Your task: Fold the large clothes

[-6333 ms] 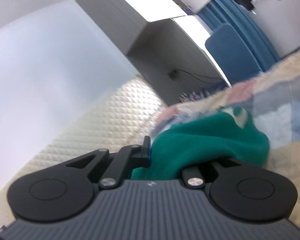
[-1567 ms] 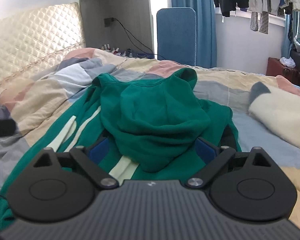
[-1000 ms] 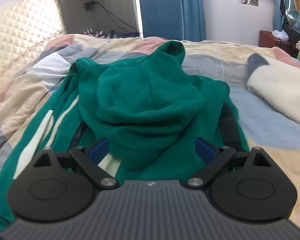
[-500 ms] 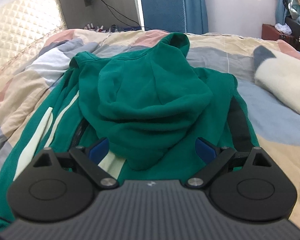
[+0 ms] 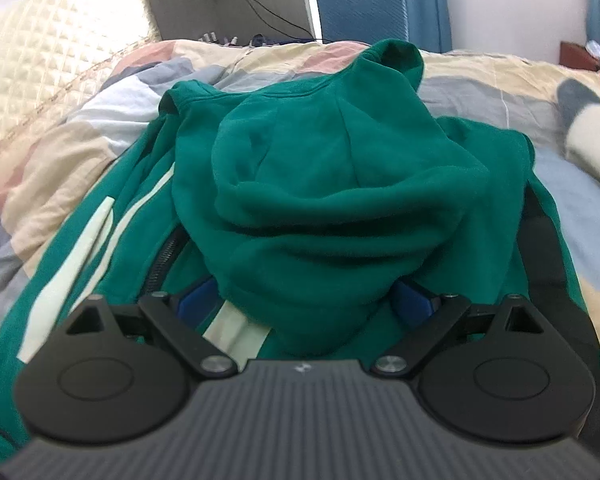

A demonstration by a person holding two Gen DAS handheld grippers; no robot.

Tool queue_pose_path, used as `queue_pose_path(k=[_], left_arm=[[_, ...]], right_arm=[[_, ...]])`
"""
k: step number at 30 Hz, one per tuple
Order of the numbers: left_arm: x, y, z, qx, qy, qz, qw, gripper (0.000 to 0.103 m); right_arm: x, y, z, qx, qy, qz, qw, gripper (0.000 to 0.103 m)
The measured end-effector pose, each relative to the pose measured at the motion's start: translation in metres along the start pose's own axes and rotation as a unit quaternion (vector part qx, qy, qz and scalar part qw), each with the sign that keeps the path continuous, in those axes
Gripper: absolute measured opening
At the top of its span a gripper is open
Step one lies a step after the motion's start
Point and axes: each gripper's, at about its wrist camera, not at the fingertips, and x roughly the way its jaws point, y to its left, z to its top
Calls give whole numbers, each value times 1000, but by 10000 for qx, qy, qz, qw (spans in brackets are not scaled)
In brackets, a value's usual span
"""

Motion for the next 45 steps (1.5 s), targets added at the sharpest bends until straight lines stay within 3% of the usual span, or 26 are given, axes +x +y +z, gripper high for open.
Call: queue_pose_path(k=[6, 8, 11, 14, 18, 22, 26, 29, 32, 36, 39, 42, 43, 45], left_arm=[[2, 47, -16, -73, -44, 533, 9985, 94], [3, 62, -15, -226, -128, 663, 9975, 94], [12, 83, -15, -581, 14, 530, 9969, 94], [21, 98, -17, -837, 142, 440, 9954, 94], [27, 107, -17, -919, 149, 374, 9949, 94], [39, 114, -11, -690, 9, 53, 9976, 94], [58, 123, -7, -593, -96, -188, 9980, 94], [86, 127, 0, -653, 104, -46, 9978, 95], [109, 130, 3, -700, 150, -203, 9972, 95], [137, 136, -5, -833, 405, -289, 9953, 95], [144, 144, -5, -1060, 467, -459, 9922, 95], [141, 148, -5, -1207, 437, -554, 9902, 95], [140, 148, -5, -1225, 445, -555, 9899, 95], [138, 146, -5, -1214, 468, -522, 9901, 95]], right_arm=[[6, 8, 12, -436, -439, -208, 9979, 71], [7, 9, 20, -573, -517, -252, 9967, 51], [14, 10, 38, -720, -465, -374, 9956, 31], [18, 12, 66, -922, -530, -405, 9935, 26], [22, 16, 132, -1015, -947, -534, 9889, 25], [46, 29, 217, -1305, -1428, -870, 9773, 25], [95, 65, 293, -1539, -1983, -1348, 9586, 25], [144, 80, 326, -1456, -2225, -1594, 9507, 26], [196, 81, 328, -1501, -2157, -1673, 9502, 26], [262, 56, 309, -1208, -1675, -1698, 9636, 27], [289, 41, 288, -1100, -1411, -1665, 9697, 31], [287, 33, 275, -1052, -1417, -1620, 9709, 50], [281, 32, 272, -967, -1419, -1583, 9723, 62], [262, 29, 268, -796, -1466, -1461, 9751, 69]])
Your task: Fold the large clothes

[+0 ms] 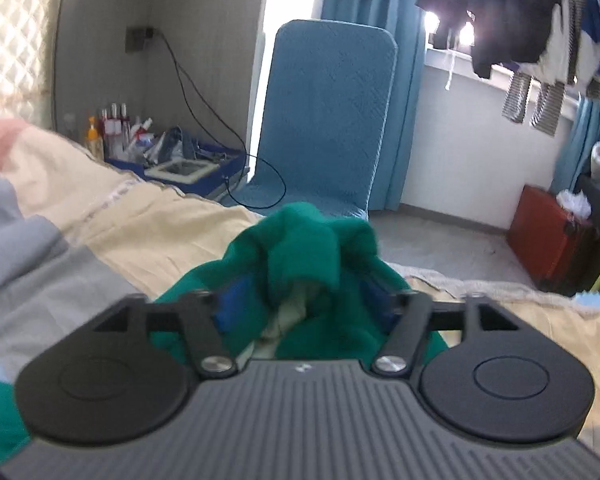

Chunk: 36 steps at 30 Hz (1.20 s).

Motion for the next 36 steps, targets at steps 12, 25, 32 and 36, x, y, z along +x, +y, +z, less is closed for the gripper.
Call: queue_pose_path(k=[12, 25, 32, 36], left_arm=[[-42, -24, -21, 247, -115, 565, 9980, 95], [-143, -56, -69, -153, -236, 487, 9984, 95], [-149, -66, -103, -107, 111, 779, 9968, 94], [-150, -77, -110, 105, 161, 862, 9961, 89]], right_arm=[[-212, -42, -34, 352, 341, 1046, 9933, 69], [-411, -59, -170, 835, 1326, 2136, 9643, 69], [-445, -61, -209, 1121, 1672, 2400, 9497, 69], [-446, -59, -213, 1040, 1812, 2493, 9456, 69]])
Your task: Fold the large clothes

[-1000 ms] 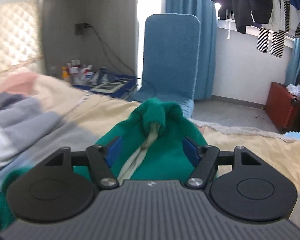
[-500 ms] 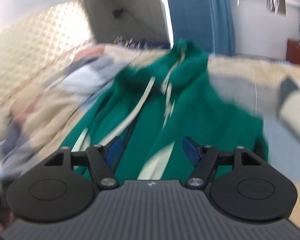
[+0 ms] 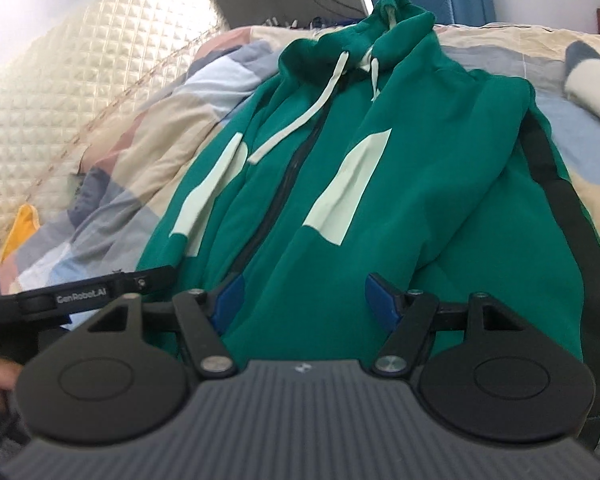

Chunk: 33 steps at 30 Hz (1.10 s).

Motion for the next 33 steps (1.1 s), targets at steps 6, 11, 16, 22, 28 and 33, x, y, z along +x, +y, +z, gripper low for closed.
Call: queue_pose_path(k=[6, 11, 16, 22, 28, 33], left_arm=[[14, -16, -16, 540, 80, 453, 9975, 74], [27, -29, -22, 992, 48, 802, 9918, 74], [21, -13, -18, 816, 13, 832, 9932, 45], [-17, 22, 11, 478, -106, 524, 9974, 10], [-53, 89, 83, -92, -249, 702, 9972, 8], [-53, 134, 157, -73, -534, 1490, 9874, 8]], right_arm=[[22, 10, -12, -284, 485, 48, 9984, 56], [35, 20, -15, -765, 636, -452, 9940, 18], [20, 9, -9, -526, 490, -628, 9954, 11], [-31, -22, 27, -86, -133, -801, 9967, 11], [-87, -70, 76, -58, -727, -1392, 9876, 10], [-120, -128, 125, 97, -1200, -2165, 9688, 10]])
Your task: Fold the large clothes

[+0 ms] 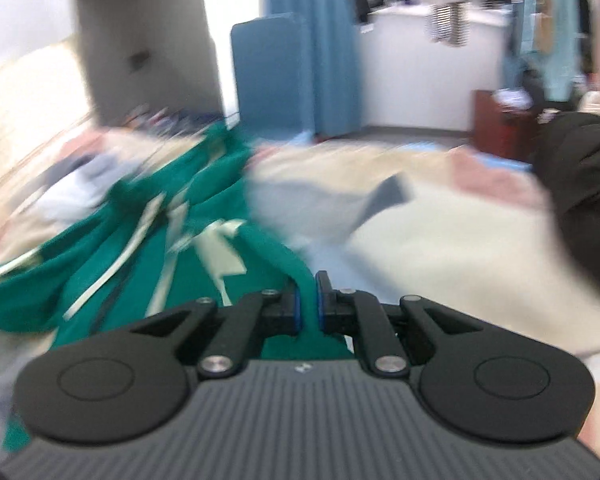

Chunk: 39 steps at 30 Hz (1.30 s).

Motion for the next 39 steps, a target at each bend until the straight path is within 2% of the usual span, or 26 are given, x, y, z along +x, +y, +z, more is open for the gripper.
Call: queue_pose_path(k=[3, 7, 11, 13, 15, 18, 21, 23, 25, 26, 27, 29, 31, 34, 36, 38, 39], left_arm=[[27, 11, 37, 217, -202, 614, 9977, 8], [79, 25, 69, 84, -141, 1129, 9935, 8], [145, 34, 71, -104, 157, 1607, 9868, 8], [175, 45, 66, -318, 319, 1711, 9842, 9], [195, 52, 59, -486, 426, 1726, 9829, 9], [211, 56, 52, -476, 563, 1673, 9831, 9], [214, 58, 50, -416, 524, 1612, 9847, 9], [208, 61, 49, -492, 472, 1526, 9859, 10], [192, 63, 47, -700, 318, 1496, 9858, 15], [181, 65, 45, -889, 230, 1464, 9849, 24], [170, 67, 43, -1016, 154, 1378, 9851, 39], [149, 68, 38, -1077, 76, 1230, 9865, 64], [125, 68, 30, -1114, 12, 1021, 9885, 65], [92, 63, 12, -1333, 141, 512, 9896, 64], [69, 52, -1, -1281, 147, 204, 9914, 64], [49, 37, -16, -1240, 187, -182, 9919, 65], [41, 31, -23, -1222, 240, -385, 9915, 65]], right_arm=[[19, -41, 26, 186, -204, -577, 9980, 10], [60, -91, 42, 341, -340, -1309, 9902, 10], [110, -142, 32, 933, -52, -1775, 9797, 10], [138, -162, 19, 1020, 179, -2062, 9730, 10], [157, -175, 3, 1176, 432, -2152, 9685, 10], [171, -195, -15, 1419, 618, -2003, 9674, 11], [175, -197, -14, 1285, 616, -1966, 9701, 12], [169, -194, -13, 1289, 615, -1933, 9707, 13], [160, -192, -11, 1386, 639, -1815, 9715, 17], [157, -193, -9, 1428, 672, -1726, 9723, 19], [150, -192, -9, 1452, 701, -1646, 9731, 22], [136, -188, -8, 1466, 728, -1456, 9757, 48], [115, -180, -10, 1415, 692, -1295, 9790, 59], [95, -158, -13, 917, 941, -1207, 9840, 61], [79, -143, -17, 662, 995, -1189, 9857, 62], [64, -130, -22, 627, 1108, -1003, 9868, 71], [58, -123, -25, 674, 1158, -831, 9875, 72]])
